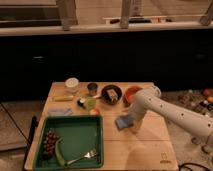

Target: Place sponge in tray

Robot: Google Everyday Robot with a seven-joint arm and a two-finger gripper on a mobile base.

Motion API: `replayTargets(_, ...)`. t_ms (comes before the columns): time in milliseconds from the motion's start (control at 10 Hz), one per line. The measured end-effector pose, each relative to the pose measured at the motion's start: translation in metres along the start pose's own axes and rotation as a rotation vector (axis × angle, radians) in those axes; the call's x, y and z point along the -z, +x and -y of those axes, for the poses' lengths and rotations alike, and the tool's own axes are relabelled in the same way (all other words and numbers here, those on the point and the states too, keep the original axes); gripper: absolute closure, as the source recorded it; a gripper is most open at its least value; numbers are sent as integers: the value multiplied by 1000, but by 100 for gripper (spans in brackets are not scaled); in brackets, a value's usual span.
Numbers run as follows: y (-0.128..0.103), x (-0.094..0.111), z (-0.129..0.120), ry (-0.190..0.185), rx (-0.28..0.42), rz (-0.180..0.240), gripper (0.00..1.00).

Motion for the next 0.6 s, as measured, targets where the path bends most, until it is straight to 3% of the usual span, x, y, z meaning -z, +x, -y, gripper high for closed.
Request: replayTargets(600,-1,-6,1,-11,0,-2,84)
